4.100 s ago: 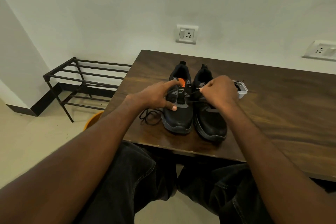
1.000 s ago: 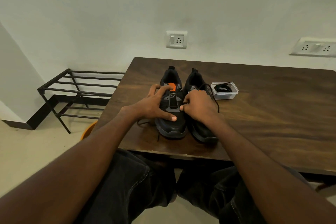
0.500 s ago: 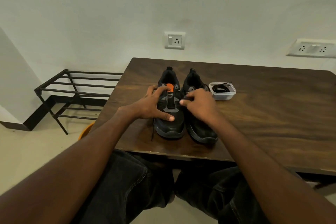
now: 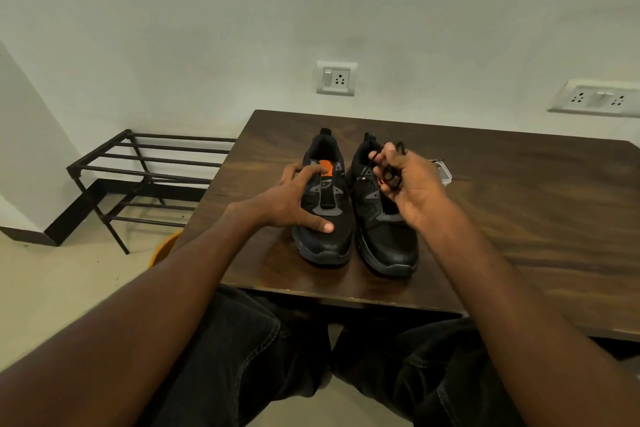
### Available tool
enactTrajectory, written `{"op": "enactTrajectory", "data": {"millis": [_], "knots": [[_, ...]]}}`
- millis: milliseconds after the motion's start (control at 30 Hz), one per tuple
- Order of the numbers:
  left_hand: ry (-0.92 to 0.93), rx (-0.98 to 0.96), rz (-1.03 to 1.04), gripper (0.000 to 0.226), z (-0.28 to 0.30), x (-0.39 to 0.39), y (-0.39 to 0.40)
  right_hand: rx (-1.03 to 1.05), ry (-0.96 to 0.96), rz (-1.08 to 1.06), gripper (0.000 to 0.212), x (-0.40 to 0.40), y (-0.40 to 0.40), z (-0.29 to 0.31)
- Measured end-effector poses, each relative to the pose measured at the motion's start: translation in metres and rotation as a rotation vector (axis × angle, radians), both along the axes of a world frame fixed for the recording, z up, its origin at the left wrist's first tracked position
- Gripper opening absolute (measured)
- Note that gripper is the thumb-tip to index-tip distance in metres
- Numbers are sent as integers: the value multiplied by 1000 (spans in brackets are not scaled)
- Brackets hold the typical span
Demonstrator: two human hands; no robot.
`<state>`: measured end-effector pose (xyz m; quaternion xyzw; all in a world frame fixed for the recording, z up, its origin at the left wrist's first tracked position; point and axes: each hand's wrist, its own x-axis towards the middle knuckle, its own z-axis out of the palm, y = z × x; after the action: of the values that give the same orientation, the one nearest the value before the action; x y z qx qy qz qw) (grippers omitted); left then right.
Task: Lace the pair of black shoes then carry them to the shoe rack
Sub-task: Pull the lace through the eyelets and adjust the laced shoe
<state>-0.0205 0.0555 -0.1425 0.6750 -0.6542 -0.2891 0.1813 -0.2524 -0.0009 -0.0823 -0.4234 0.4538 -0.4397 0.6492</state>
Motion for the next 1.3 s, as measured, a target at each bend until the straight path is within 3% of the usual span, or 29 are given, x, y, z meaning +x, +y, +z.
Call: {"op": "enactTrajectory", "data": {"millis": [200, 267, 500, 567, 700, 767, 833, 967, 1033, 1100, 1167, 1300], "knots": [[0, 4, -3, 124, -2, 0, 0, -580, 1124, 368, 23, 24, 20, -30], [-10, 3, -2, 123, -1, -2, 1, -601, 1243, 385, 29, 29, 21, -33], [-26, 17, -6, 123, 2, -3, 2, -627, 1331, 376, 19, 29, 17, -30], [-26, 25, -2, 121, 4, -2, 2, -503, 1148, 334, 14, 27, 11, -28], [27, 17, 33, 115, 8, -4, 3, 95, 280, 26, 14, 17, 7, -11], [7, 16, 3, 117, 9, -6, 2, 185, -7, -46, 17, 8, 3, -3], [-14, 27, -5, 120, 8, -8, 1, 158, -76, -87, 13, 2, -5, -1], [-34, 11, -3, 119, 8, -9, 2, 138, 57, -138, 13, -3, -10, -5], [-129, -65, 0, 112, 10, -10, 4, 83, 68, -159, 10, -7, -12, 1], [-196, -213, 29, 100, 18, -15, 4, 43, -37, -59, 10, -12, -9, 14], [-76, -321, 50, 92, 29, -26, 1, 54, -253, 136, 14, -16, -4, 27], [176, -253, -137, 93, 47, -64, 0, 81, -583, 478, 13, -19, 8, 40]]}}
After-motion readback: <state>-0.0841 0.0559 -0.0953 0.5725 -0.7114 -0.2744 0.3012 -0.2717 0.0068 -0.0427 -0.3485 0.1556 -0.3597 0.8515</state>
